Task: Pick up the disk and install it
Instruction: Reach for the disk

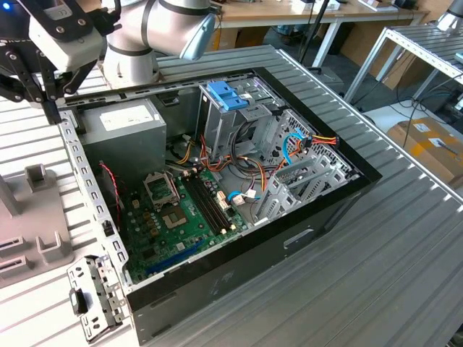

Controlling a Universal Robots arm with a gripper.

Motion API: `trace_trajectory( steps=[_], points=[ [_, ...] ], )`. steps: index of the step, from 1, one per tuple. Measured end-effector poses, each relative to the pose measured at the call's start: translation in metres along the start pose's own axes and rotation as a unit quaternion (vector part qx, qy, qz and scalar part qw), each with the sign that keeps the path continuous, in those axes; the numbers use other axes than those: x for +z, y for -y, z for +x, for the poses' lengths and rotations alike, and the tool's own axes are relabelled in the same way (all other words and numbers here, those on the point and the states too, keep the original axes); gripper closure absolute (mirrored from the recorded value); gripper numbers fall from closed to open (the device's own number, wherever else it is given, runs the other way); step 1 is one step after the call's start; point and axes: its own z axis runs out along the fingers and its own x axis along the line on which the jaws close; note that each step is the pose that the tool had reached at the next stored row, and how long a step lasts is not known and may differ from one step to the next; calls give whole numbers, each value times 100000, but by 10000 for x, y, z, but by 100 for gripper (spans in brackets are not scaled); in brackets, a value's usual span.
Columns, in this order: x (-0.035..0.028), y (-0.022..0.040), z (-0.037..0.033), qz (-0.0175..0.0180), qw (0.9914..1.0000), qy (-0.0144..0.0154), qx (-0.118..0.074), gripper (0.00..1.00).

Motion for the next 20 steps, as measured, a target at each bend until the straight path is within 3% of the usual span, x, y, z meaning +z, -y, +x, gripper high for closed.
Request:
trace_trajectory(
  steps=[20],
  points=[
    [-5,11,152,3,100000,-5,-1,89]
  ],
)
